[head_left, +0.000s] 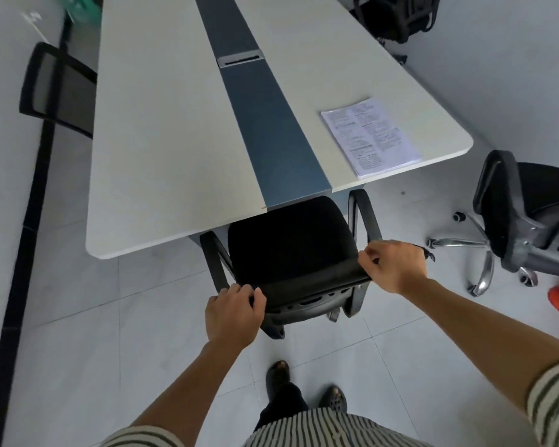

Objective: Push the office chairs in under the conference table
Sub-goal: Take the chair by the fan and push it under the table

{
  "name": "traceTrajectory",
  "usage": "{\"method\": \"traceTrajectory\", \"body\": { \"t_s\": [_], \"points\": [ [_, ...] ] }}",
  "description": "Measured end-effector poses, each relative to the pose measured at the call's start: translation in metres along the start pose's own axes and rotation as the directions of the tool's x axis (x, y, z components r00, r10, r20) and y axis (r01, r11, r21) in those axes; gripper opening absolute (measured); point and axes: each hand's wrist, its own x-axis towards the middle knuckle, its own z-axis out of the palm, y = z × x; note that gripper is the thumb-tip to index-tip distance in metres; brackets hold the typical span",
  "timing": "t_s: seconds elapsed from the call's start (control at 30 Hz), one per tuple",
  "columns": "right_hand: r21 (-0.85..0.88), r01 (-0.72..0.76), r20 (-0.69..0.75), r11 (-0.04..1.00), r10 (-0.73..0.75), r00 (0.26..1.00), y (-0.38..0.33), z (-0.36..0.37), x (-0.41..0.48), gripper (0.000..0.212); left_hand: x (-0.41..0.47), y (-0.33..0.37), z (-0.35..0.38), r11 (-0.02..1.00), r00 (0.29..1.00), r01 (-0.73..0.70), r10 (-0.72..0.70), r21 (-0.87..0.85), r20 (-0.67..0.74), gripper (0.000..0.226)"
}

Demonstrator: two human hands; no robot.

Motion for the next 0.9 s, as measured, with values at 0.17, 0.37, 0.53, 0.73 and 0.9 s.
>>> {"method": "traceTrajectory", "body": {
  "t_s": [0.17,0.37,0.53,0.73,0.9],
  "points": [
    [0.002,0.006,-0.004,1.0,-0.006,1.0,0.011,-0.008,0.013,0.036,0.003,0.017,-0.002,0.999,1.0,-0.002,0.003,-0.035,0.014,0.032],
    [0.012,-0.047,-0.02,0.999,0.047,0.999,0.009,-0.006,-0.002,0.042,-0.006,0.011,-0.003,0.996,0.988,-0.085,0.084,0.006,0.129,0.028],
    [0.219,-0.135,-0.2,0.966,0.18,0.963,0.006,-0.003,-0.05,0.032,0.005,0.011,-0.01,0.967,0.942,-0.19,0.228,-0.168,0.248,0.024],
    [0.538,-0.425,-0.023,0.728,0.516,0.856,0.031,-0.022,-0.148,0.017,0.022,0.07,-0.032,0.859,0.84,-0.333,0.457,-0.389,0.292,0.025],
    [0.605,-0.618,0.106,0.502,0.718,0.687,0.082,-0.022,-0.229,0.007,0.016,0.141,-0.034,0.779,0.745,-0.445,0.596,-0.442,0.301,0.025]
  ]
}}
